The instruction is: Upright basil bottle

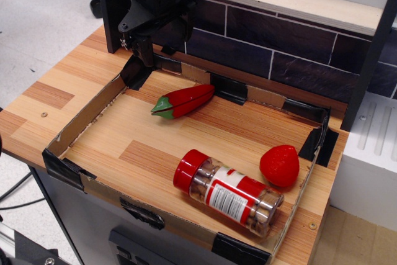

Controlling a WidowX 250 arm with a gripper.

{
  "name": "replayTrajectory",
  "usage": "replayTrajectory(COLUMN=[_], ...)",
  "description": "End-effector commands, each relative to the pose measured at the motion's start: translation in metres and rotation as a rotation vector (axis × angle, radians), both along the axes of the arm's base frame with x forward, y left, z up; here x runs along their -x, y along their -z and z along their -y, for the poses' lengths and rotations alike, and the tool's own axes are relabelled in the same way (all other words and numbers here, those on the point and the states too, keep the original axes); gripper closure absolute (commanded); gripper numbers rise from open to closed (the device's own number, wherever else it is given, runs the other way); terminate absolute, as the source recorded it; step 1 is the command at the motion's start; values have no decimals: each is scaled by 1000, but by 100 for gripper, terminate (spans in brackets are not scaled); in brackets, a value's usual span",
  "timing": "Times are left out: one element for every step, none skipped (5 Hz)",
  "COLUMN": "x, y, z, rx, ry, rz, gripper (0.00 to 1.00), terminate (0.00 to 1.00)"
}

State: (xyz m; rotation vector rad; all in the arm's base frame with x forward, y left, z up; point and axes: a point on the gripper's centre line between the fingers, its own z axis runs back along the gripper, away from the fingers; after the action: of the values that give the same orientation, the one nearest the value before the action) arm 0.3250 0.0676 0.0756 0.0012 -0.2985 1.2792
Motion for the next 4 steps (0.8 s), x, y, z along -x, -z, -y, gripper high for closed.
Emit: replayTrajectory(x=[0, 16, 31, 43], y=[0, -18, -28, -34], z=[0, 11, 22, 35], rx=[0, 89, 122, 171], ry=[0, -35, -76, -135], rz=[0, -27, -38, -51], gripper=[0, 0, 0, 0], terminate=[0, 0, 0, 0])
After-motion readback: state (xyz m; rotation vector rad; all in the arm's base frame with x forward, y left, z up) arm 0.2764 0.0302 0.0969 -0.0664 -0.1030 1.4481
